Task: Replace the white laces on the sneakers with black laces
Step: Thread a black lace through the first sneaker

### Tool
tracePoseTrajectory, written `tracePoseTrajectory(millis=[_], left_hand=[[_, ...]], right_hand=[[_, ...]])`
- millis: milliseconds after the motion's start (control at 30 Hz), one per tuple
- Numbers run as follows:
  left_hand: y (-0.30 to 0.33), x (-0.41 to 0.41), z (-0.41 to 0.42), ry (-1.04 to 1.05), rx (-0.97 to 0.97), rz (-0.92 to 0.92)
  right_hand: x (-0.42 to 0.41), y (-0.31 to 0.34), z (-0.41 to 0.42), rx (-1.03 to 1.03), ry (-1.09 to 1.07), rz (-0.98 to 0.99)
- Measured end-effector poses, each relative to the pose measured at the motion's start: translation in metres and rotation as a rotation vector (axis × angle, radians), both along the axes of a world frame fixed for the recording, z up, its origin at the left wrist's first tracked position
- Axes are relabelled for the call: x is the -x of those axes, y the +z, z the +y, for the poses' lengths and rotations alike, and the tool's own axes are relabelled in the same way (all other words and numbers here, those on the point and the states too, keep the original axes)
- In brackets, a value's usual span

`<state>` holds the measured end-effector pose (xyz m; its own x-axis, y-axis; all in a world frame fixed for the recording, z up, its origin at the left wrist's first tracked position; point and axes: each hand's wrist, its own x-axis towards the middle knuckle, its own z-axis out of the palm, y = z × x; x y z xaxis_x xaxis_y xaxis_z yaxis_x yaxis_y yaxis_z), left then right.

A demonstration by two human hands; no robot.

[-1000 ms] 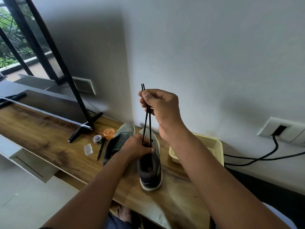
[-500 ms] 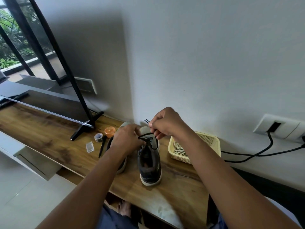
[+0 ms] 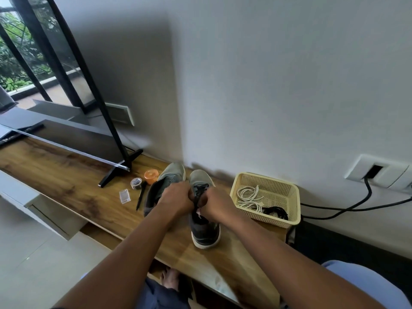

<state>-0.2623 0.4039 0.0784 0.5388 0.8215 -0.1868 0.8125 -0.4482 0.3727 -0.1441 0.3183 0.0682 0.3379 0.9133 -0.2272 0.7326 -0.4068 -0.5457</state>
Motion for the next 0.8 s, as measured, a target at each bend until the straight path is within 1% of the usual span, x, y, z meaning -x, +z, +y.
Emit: tracePoseTrajectory(millis=[33,67,167,300,400,467,567,667,733,800], left_hand=[[0.002,0.001,0.001,0.001,0.017,-0.032],[0.004,0.003,0.002,-0.003,0.036,-0.061],[0.013,0.007,0.000,-0.016,0.136,-0.109],[0.017,0.009,-0.001,-0.077,0.273,-0.051],[0.014,0.009,-0.001,-0.048,0.328,-0.030],[0.011,0.007,-0.003,-0.042,0.286,0.003],[0.007,0.004,-0.005,-0.067,0.174,0.117],[0.008,0.006,-0.001,-0.044,0.097,0.180],[0.010,0.010,0.007,0.009,0.135,0.116],[0.012,0.015,0.013,0.092,0.197,-0.014]], right_hand=[[-0.001,0.000,0.000,0.004,0.017,-0.062],[-0.001,0.001,-0.001,0.016,0.031,-0.084],[-0.002,0.000,-0.004,0.083,0.097,-0.086],[0.002,-0.002,-0.008,0.143,0.193,-0.164],[-0.001,0.003,-0.009,0.225,0.265,-0.118],[-0.009,0.012,-0.008,0.237,0.280,-0.044],[-0.023,0.027,-0.007,0.176,0.250,0.009],[-0.032,0.030,-0.005,0.057,0.122,-0.008],[-0.035,0.022,-0.004,-0.066,0.017,-0.059],[-0.035,0.010,-0.002,-0.161,-0.064,-0.067]])
